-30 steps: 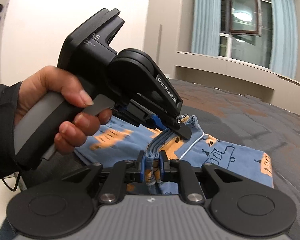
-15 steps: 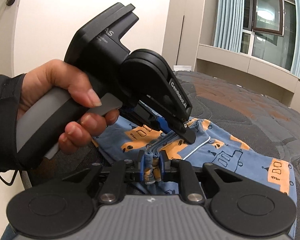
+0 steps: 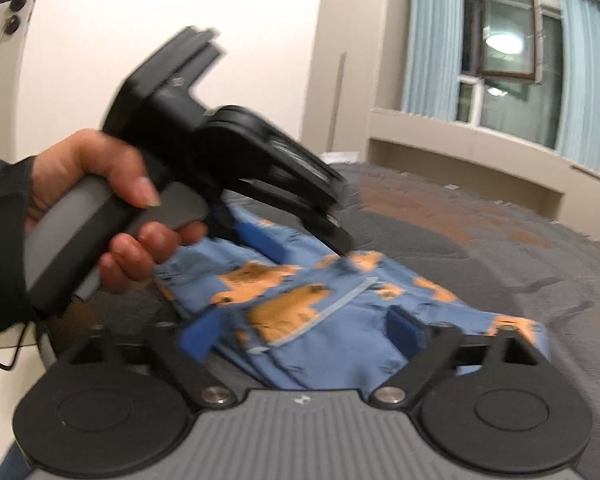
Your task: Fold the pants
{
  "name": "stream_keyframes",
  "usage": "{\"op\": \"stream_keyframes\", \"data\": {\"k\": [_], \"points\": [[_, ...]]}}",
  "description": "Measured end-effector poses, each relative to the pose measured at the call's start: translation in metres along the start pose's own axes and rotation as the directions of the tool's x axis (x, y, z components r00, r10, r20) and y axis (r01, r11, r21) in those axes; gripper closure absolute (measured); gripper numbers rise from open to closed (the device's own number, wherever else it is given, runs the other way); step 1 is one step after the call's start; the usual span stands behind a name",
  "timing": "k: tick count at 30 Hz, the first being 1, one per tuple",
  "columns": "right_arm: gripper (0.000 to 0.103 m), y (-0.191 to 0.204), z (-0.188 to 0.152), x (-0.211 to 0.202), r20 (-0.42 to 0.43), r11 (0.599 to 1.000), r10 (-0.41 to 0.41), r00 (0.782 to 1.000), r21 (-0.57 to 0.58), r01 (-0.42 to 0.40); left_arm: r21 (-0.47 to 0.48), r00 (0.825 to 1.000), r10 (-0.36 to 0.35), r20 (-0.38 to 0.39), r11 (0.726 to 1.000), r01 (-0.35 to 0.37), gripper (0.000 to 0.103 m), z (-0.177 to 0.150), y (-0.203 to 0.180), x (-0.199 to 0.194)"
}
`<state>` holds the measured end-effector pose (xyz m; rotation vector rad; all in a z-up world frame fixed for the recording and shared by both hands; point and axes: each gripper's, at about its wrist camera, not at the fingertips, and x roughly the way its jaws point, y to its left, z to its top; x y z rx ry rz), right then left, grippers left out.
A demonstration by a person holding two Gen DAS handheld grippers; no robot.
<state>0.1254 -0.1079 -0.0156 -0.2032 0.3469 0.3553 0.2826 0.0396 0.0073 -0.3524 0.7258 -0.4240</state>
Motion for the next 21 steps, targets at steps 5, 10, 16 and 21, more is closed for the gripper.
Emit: {"op": "stream_keyframes", "data": {"k": [5, 10, 16, 21], "points": [[0.0, -0.034, -0.011, -0.022, 0.017, 0.984, -0.179, 0.984, -0.008, 0.179, 0.124, 0.978, 0.171, 0.121, 0.975, -0.186, 0.001, -0.012, -0.029, -0.01], [0.0, -0.08, -0.017, -0.013, -0.029, 0.945, -0.327, 0.945, -0.03, 0.326, 0.353, 0.899, 0.381, 0.213, 0.828, -0.435, 0.001, -0.033, -0.063, 0.018], [0.0, -0.105, -0.01, 0.045, -0.1, 0.904, -0.39, 0.915, -0.232, 0.36, 0.333, 0.891, 0.407, 0.199, 0.828, -0.452, 0.0, -0.04, -0.055, 0.032], [0.0, -0.13, -0.014, 0.08, -0.125, 0.906, -0.378, 0.917, -0.254, 0.339, 0.207, 0.928, 0.345, 0.143, 0.906, -0.369, 0.0, -0.039, -0.032, 0.031]]}}
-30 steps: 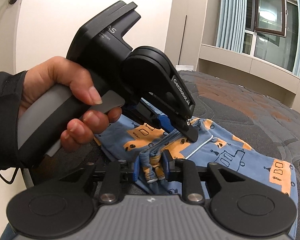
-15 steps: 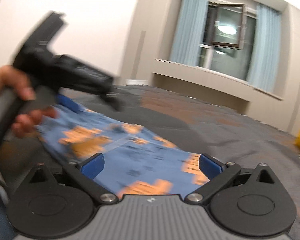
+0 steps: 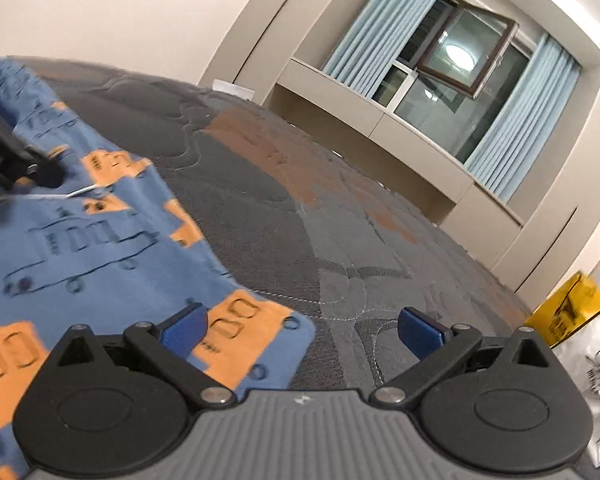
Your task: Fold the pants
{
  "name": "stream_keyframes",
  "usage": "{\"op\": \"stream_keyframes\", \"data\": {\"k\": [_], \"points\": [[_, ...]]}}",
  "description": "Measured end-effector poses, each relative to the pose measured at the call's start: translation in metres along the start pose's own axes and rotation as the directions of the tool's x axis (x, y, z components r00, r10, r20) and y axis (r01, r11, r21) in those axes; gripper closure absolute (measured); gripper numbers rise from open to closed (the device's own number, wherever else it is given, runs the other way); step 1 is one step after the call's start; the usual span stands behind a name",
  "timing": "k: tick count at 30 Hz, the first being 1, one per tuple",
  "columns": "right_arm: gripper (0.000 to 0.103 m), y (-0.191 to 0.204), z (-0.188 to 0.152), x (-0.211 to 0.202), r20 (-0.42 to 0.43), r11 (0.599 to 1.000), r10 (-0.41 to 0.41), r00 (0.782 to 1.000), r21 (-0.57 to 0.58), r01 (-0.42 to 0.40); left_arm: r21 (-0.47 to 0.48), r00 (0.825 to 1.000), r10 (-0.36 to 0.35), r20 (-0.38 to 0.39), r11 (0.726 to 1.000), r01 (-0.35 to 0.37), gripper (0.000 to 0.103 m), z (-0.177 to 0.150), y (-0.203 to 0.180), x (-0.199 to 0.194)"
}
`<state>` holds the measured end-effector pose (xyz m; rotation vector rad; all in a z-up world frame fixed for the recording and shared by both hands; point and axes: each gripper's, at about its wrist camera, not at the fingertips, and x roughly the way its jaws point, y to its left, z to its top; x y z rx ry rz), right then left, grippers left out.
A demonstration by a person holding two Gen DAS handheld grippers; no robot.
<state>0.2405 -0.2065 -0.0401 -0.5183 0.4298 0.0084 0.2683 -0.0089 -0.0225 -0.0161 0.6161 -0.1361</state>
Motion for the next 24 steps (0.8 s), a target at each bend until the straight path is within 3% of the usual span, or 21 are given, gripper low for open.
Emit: {"op": "stream_keyframes", "data": {"k": [3, 6, 12, 14, 18, 24], "points": [[0.0, -0.02, -0.005, 0.01, -0.05, 0.992, -0.069, 0.996, 0.101, 0.073, -0.015, 1.0, -0.01, 0.001, 1.0, 0.01, 0.0, -0.003, 0.002, 0.002], [0.0, -0.037, -0.013, 0.019, -0.081, 0.977, -0.032, 0.996, 0.207, 0.049, -0.013, 1.0, -0.007, 0.004, 1.0, 0.007, 0.0, -0.005, 0.001, 0.003], [0.0, -0.022, -0.017, 0.015, -0.054, 0.987, -0.105, 0.993, 0.114, 0.111, -0.038, 1.0, -0.025, 0.005, 0.999, 0.025, 0.0, -0.004, 0.005, 0.003], [0.0, -0.027, -0.016, 0.011, -0.051, 0.987, -0.085, 0.995, 0.134, 0.091, -0.044, 1.0, -0.029, 0.005, 0.999, 0.029, 0.0, -0.005, 0.006, 0.003], [0.0, -0.034, -0.014, -0.032, -0.031, 0.978, -0.075, 0.997, 0.193, 0.08, -0.052, 0.999, -0.035, 0.007, 0.998, 0.036, 0.0, -0.005, 0.008, 0.003], [0.0, -0.008, -0.038, -0.084, -0.064, 0.985, -0.094, 0.994, 0.137, 0.102, -0.052, 0.999, -0.035, 0.008, 0.998, 0.036, 0.0, -0.005, 0.008, 0.002]]}}
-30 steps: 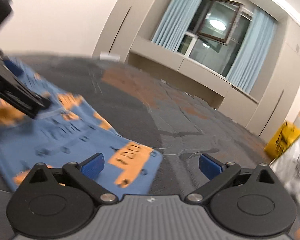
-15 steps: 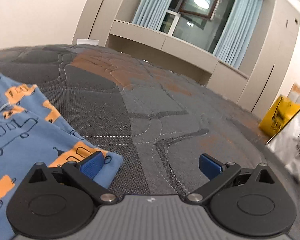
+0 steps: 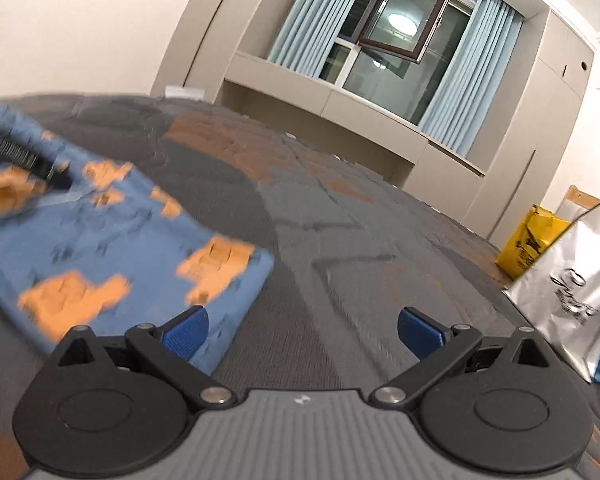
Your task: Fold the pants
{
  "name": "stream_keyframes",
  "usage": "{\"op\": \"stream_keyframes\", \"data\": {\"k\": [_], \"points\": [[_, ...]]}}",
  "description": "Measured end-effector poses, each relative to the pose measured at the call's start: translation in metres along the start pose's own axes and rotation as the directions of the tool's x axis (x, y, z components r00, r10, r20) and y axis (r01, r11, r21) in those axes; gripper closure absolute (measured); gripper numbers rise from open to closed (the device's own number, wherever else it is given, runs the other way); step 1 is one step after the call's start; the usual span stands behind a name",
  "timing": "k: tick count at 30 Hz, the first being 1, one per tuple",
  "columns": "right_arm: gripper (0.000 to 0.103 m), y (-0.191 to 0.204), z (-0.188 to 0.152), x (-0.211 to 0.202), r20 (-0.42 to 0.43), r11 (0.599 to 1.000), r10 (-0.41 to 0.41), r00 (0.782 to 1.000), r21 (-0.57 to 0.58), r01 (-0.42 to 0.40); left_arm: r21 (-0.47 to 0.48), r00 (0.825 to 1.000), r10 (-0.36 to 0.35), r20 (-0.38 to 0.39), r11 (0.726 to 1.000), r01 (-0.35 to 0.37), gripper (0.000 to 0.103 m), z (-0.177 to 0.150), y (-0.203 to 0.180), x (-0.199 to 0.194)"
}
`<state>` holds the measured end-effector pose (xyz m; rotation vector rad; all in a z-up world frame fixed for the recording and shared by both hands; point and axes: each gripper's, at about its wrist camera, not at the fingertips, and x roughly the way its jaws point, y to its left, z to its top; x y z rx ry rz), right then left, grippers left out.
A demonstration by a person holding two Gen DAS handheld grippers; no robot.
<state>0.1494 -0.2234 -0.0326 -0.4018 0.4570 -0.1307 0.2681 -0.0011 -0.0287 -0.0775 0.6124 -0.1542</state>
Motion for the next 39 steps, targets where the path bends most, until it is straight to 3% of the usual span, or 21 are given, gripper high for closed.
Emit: {"op": "stream_keyframes", "data": {"k": [2, 6, 9, 13, 19, 22, 24, 27, 32, 36, 39], "points": [[0.0, 0.01, -0.011, -0.002, -0.016, 0.999, -0.032, 0.999, -0.021, 0.031, -0.002, 1.0, -0.002, 0.0, 1.0, 0.002, 0.0, 0.0, 0.0, 0.0], [0.0, 0.027, -0.014, -0.005, 0.03, 0.99, -0.093, 0.995, -0.104, 0.096, -0.042, 1.0, -0.024, -0.006, 0.999, 0.024, 0.001, 0.004, 0.008, -0.009], [0.0, 0.023, -0.014, -0.004, 0.028, 0.994, -0.079, 0.996, -0.075, 0.081, -0.098, 0.998, -0.054, 0.018, 0.994, 0.055, 0.001, -0.004, 0.019, -0.031], [0.0, 0.019, -0.017, -0.005, 0.038, 0.996, -0.07, 0.997, -0.05, 0.072, -0.108, 0.999, -0.026, 0.038, 0.994, 0.029, 0.001, -0.027, 0.023, -0.053], [0.0, 0.023, -0.017, -0.006, 0.052, 0.991, -0.095, 0.994, -0.085, 0.099, -0.148, 0.995, -0.046, 0.09, 0.987, 0.059, 0.001, -0.037, 0.029, -0.057], [0.0, 0.019, -0.012, -0.01, 0.058, 0.996, -0.054, 0.997, -0.072, 0.058, -0.242, 0.984, -0.109, 0.139, 0.96, 0.14, 0.001, -0.041, 0.051, -0.068], [0.0, 0.021, -0.003, -0.011, 0.067, 0.995, -0.038, 0.997, -0.086, 0.044, -0.297, 0.978, -0.113, 0.174, 0.941, 0.161, 0.001, -0.044, 0.068, -0.078], [0.0, 0.034, 0.023, -0.005, 0.109, 0.994, 0.004, 0.994, -0.109, 0.008, -0.351, 0.981, -0.041, 0.191, 0.93, 0.108, 0.001, -0.048, 0.097, -0.091], [0.0, 0.078, 0.08, 0.025, 0.164, 0.971, 0.189, 0.968, -0.177, -0.16, -0.462, 0.978, 0.054, 0.201, 0.886, 0.047, 0.001, -0.045, 0.145, -0.098], [0.0, 0.122, 0.107, 0.071, 0.083, 0.939, 0.245, 0.966, -0.27, -0.215, -0.488, 0.977, 0.035, 0.208, 0.87, 0.073, 0.001, -0.038, 0.169, -0.088], [0.0, 0.123, 0.112, 0.08, 0.09, 0.943, 0.253, 0.963, -0.244, -0.225, -0.473, 0.977, 0.031, 0.209, 0.878, 0.073, 0.001, -0.027, 0.176, -0.079]]}}
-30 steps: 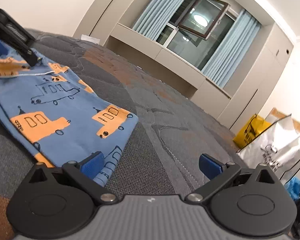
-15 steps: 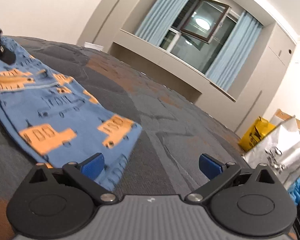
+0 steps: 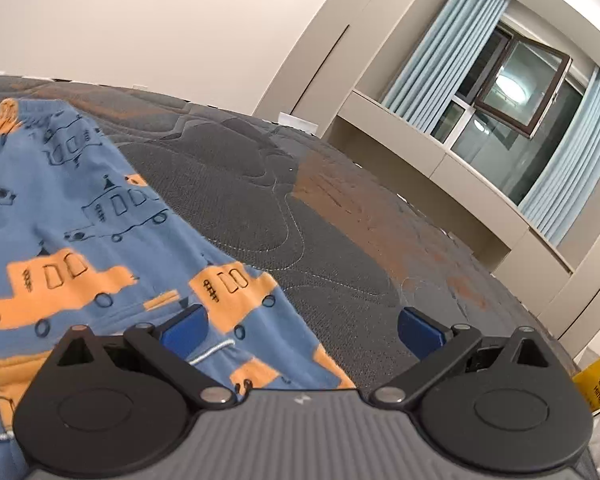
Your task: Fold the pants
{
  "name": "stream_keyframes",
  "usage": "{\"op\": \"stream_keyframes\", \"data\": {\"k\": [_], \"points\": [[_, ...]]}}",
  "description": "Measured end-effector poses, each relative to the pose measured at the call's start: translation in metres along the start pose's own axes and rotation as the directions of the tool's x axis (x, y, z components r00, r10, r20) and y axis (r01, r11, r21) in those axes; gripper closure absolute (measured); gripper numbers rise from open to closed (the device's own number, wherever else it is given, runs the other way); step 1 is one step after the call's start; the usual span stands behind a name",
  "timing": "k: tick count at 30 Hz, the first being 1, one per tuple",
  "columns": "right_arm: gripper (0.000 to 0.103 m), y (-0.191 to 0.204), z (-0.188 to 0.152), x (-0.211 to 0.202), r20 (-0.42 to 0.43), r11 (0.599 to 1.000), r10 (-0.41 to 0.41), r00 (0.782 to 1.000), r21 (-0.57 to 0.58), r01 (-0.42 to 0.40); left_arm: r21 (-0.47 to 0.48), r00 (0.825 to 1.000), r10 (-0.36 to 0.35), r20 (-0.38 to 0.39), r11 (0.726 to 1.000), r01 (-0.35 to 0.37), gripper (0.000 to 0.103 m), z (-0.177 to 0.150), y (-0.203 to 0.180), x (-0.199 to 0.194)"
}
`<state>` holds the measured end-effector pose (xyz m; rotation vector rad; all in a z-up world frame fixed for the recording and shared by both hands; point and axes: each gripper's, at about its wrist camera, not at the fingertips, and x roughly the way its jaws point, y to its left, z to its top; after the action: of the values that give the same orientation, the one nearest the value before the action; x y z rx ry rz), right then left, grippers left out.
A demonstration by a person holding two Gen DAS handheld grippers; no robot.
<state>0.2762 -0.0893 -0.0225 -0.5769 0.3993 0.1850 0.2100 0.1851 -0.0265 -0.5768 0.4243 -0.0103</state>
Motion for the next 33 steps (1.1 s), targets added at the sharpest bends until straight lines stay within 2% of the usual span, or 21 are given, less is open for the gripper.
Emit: {"op": "stream_keyframes", "data": {"k": [3, 6, 10, 12, 14, 16, 18, 20, 23, 27, 33], "points": [[0.0, -0.007, -0.008, -0.001, 0.011, 0.998, 0.018, 1.0, 0.052, -0.018, 0.009, 1.0, -0.001, -0.009, 1.0, 0.001, 0.001, 0.009, 0.0, 0.017], [0.0, -0.003, -0.013, -0.007, 0.028, 0.999, -0.013, 1.0, 0.041, 0.012, -0.016, 1.0, -0.018, -0.022, 1.0, 0.018, 0.001, 0.013, 0.007, 0.031], [0.0, 0.01, -0.01, -0.019, 0.079, 0.997, -0.078, 0.994, -0.024, 0.08, -0.068, 0.997, -0.081, -0.001, 0.994, 0.081, 0.001, 0.01, 0.019, 0.027], [0.0, 0.008, -0.007, -0.028, 0.117, 0.997, -0.074, 0.99, -0.002, 0.074, -0.07, 0.993, -0.116, 0.001, 0.991, 0.116, 0.001, 0.009, 0.021, 0.025], [0.0, 0.004, -0.004, -0.032, 0.144, 0.997, -0.061, 0.988, 0.05, 0.054, -0.059, 0.993, -0.122, -0.003, 0.991, 0.122, 0.003, 0.008, 0.019, 0.026], [0.0, 0.003, -0.006, -0.029, 0.13, 0.996, -0.053, 0.99, 0.077, 0.043, -0.059, 0.993, -0.12, -0.006, 0.991, 0.12, 0.009, 0.007, 0.016, 0.026], [0.0, 0.008, -0.009, -0.019, 0.069, 0.997, -0.053, 0.996, 0.058, 0.049, -0.078, 0.995, -0.098, -0.006, 0.992, 0.097, 0.017, 0.007, 0.018, 0.027], [0.0, 0.014, -0.008, -0.019, 0.068, 0.997, -0.067, 0.995, 0.033, 0.065, -0.131, 0.999, -0.052, 0.003, 0.99, 0.052, 0.036, 0.009, 0.023, 0.029], [0.0, 0.014, -0.009, -0.018, 0.068, 0.997, -0.067, 0.995, 0.034, 0.065, -0.181, 1.0, 0.005, -0.001, 0.983, -0.005, 0.057, 0.011, 0.029, 0.035], [0.0, 0.011, -0.01, -0.015, 0.058, 0.998, -0.047, 0.997, 0.056, 0.043, -0.184, 1.0, 0.024, 0.0, 0.983, -0.023, 0.06, 0.011, 0.03, 0.037], [0.0, 0.011, -0.012, -0.015, 0.052, 0.997, -0.035, 0.998, 0.07, 0.032, -0.149, 0.999, 0.034, 0.007, 0.988, -0.033, 0.057, 0.009, 0.025, 0.036]]}}
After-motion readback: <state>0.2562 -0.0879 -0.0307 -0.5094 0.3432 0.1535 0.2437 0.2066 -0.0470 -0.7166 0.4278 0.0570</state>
